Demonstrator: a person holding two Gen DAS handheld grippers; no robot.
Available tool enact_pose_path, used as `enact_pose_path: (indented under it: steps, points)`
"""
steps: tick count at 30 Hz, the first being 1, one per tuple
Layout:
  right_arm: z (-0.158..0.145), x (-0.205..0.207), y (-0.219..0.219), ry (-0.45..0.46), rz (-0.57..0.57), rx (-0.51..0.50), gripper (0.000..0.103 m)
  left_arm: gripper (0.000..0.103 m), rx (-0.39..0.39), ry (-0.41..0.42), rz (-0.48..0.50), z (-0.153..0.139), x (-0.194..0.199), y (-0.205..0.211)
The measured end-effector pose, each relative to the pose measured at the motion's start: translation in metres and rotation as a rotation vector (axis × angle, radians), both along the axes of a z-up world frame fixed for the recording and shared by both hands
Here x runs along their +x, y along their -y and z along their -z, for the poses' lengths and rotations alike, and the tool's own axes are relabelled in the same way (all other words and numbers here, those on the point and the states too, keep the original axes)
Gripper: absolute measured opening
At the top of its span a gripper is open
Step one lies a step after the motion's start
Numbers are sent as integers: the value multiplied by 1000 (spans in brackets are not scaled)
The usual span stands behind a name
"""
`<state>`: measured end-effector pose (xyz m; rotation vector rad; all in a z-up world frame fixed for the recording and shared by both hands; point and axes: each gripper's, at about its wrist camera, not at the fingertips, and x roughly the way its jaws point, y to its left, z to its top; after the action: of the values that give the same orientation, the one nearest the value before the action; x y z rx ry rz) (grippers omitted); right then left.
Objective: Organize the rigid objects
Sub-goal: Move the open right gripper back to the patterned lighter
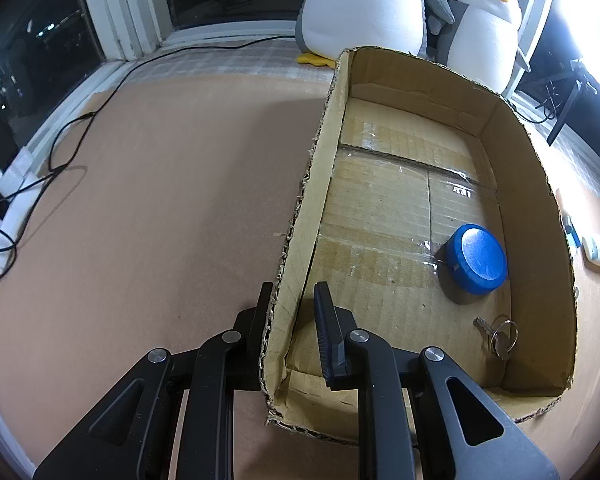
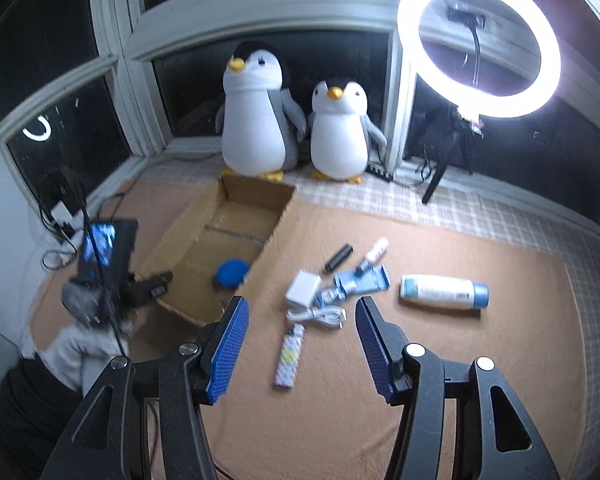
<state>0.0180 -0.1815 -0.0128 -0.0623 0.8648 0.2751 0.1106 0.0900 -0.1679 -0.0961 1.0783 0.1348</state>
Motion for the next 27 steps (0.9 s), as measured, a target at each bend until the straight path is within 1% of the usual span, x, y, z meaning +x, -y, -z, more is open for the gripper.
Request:
enact_pose_path:
  steps: [4, 9, 13, 16, 24, 26, 27]
  points:
    - [32, 2, 7, -59, -6, 6, 51, 17, 6, 0, 4, 0, 0, 1]
    - [76, 14, 6, -129, -22, -2, 51, 17, 7, 0, 0, 0, 0, 1]
    - [111, 29, 0, -199, -45, -10, 48, 17, 11, -2, -6, 0, 0, 2]
    - [130, 37, -8, -237, -71, -18, 45, 17, 10, -2, -13, 0, -1, 2]
    - [161, 53, -30, -300, -124, -56, 45, 17, 7, 2, -31, 0, -2, 2]
    - [166, 56, -33, -308, -130, -74, 43, 17, 6, 2, -32, 0, -2, 1]
    - [168, 58, -34, -312, -131, -80, 40, 17, 7, 2, -32, 0, -2, 1]
